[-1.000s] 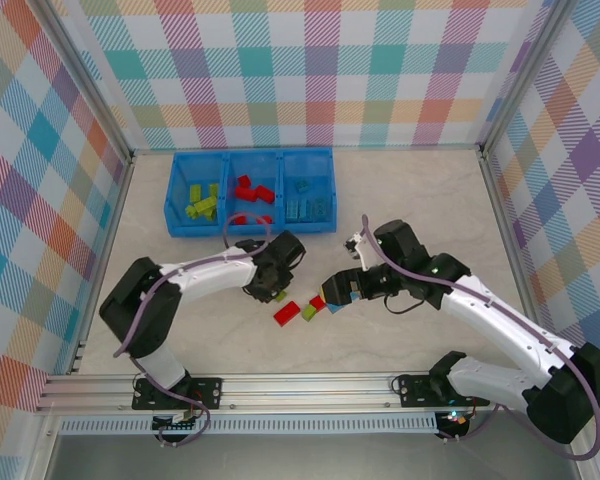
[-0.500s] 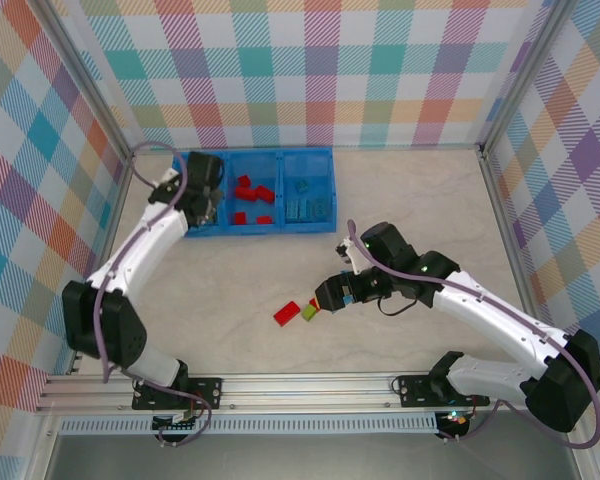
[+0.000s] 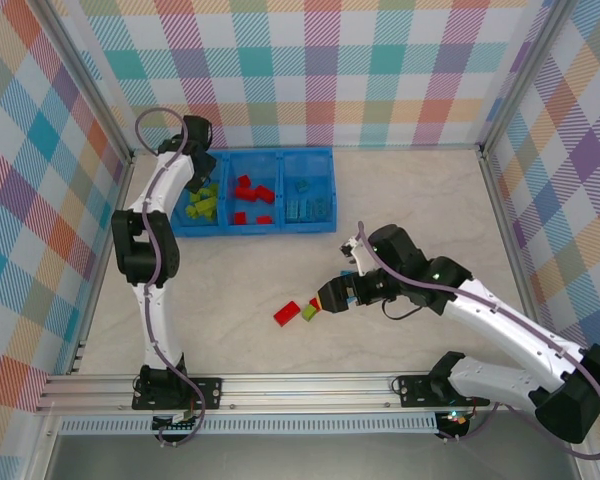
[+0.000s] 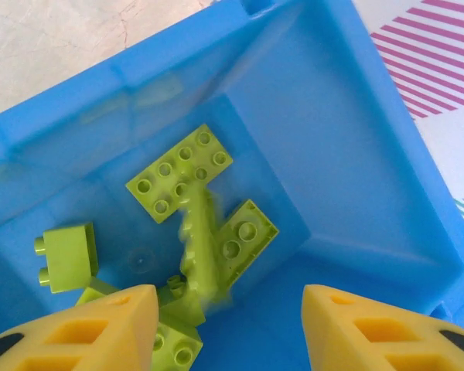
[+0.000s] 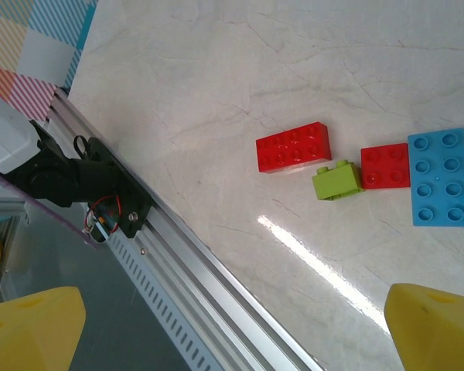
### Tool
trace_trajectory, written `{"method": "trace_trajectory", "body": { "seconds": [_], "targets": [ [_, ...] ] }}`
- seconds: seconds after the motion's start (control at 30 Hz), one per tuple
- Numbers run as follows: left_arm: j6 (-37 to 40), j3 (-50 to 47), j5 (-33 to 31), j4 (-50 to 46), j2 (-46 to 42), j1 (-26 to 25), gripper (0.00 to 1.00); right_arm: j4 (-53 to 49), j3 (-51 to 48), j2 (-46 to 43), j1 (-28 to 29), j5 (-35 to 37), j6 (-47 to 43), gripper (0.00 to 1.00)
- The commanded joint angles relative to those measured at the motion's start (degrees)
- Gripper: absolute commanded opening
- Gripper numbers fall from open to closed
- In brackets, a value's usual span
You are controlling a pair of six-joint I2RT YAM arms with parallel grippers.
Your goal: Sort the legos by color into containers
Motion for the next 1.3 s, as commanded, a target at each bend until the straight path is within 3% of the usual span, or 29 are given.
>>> {"method": "trace_trajectory", "body": {
  "seconds": [0.0,0.1,0.23,0.33,0.5,0.63,0.73,0.83,0.9,0.97,1.03,1.13,1.27],
  "targets": [
    [1.4,2.77,0.51,-4.01,-3.6,0.52,0.55,-0.98,0.67,-1.26,0.29,1.21,1.18,1.0],
    [1.79,-1.72,1.56,-2.76,-9.99,0.51,0.55,0.12,0.73,-0.45,0.35,2.77,1.26,1.0],
    [5.37,-14.77,5.25,3.23,-24.9,-1.38,0.55,1.63,0.92,2.36,0.33,7.31,1.81,1.0],
    [14.62,-23.73,4.81,6.13,-36.98,-6.52,0.57,2.56,1.77,6.03,0.46,6.85,0.09,0.99],
    [33.33,-39.61,6.69,13.83,-56.02,-16.22,0.61,1.29,4.24,13.71,2.06,13.38,-0.37,0.96],
    [46.6,-50.71,19.65,17.63,-67.95,-19.72,0.62,0.79,3.77,18.05,2.27,25.17,0.79,0.92],
    [57.16,-53.73,30.09,11.51,-70.79,-22.95,0.67,-0.91,3.65,20.94,1.4,35.03,1.1,0.91],
    [65.86,-57.83,37.05,7.05,-72.08,-28.58,0.73,0.18,4.01,23.98,-1.73,37.43,-0.38,0.9],
    [68.63,-62.03,37.89,8.87,-73.7,-33.07,0.76,-0.56,5.4,26.47,-3.94,37.45,0.21,0.9],
    [71.91,-64.93,38.47,10.61,-75.11,-36.96,0.81,-2.12,7.22,29.23,-4.93,37.84,2.1,1.0],
    [75.7,-67.5,39.32,12.22,-76.28,-39.68,0.89,-2.27,8.76,31.49,-5.03,35.59,5.11,1.0],
    [81.38,-70.17,39.63,13.97,-76.87,-41.13,0.97,2.3,8.18,32.89,-5.02,30.62,9.69,1.0],
    [88.76,-70.37,40.5,10.71,-75.49,-42.11,1.0,3.99,9.48,38.17,-5.07,29.96,12.85,1.0]
  ]
}}
